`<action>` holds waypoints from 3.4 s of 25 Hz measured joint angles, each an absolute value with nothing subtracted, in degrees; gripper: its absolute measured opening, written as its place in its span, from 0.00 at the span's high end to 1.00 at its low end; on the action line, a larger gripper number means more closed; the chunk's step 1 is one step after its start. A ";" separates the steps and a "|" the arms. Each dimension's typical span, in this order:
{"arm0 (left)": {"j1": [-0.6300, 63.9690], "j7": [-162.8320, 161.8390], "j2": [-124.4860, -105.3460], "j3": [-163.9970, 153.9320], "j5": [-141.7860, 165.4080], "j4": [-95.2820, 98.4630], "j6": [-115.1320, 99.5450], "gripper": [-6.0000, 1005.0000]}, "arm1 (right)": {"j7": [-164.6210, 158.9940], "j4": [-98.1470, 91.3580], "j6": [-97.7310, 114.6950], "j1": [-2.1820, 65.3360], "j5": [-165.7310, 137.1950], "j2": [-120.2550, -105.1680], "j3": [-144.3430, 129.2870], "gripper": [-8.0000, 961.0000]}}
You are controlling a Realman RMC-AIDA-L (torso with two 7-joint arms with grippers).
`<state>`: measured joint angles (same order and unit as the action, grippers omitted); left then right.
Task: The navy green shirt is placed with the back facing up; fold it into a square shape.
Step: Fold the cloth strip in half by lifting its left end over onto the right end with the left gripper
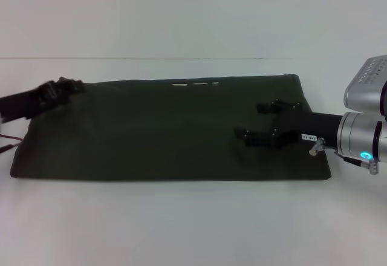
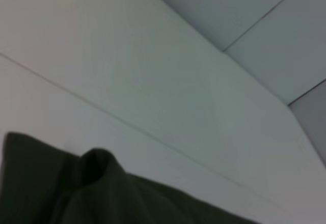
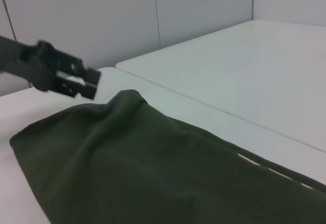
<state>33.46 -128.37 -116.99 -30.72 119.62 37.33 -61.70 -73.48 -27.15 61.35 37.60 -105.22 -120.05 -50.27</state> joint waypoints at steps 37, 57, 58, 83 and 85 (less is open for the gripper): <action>30.96 -128.70 -115.28 -35.49 122.87 33.78 -46.54 0.20 | -73.48 -26.10 60.32 38.23 -105.38 -120.05 -50.27 0.04; 31.15 -126.85 -116.35 -35.51 122.68 32.62 -43.66 0.12 | -73.48 -26.01 59.97 38.47 -105.34 -120.05 -50.27 0.04; 31.18 -126.85 -116.36 -35.52 122.69 32.58 -43.64 0.12 | -73.48 -26.01 59.95 38.50 -105.37 -120.05 -50.27 0.04; 33.77 -126.77 -118.39 -36.04 122.68 32.32 -47.84 0.12 | -73.48 -26.01 59.62 38.59 -105.30 -120.05 -50.27 0.04; 34.16 -126.75 -118.54 -36.03 122.85 32.35 -47.93 0.12 | -73.48 -25.98 59.63 38.58 -105.33 -120.05 -50.27 0.04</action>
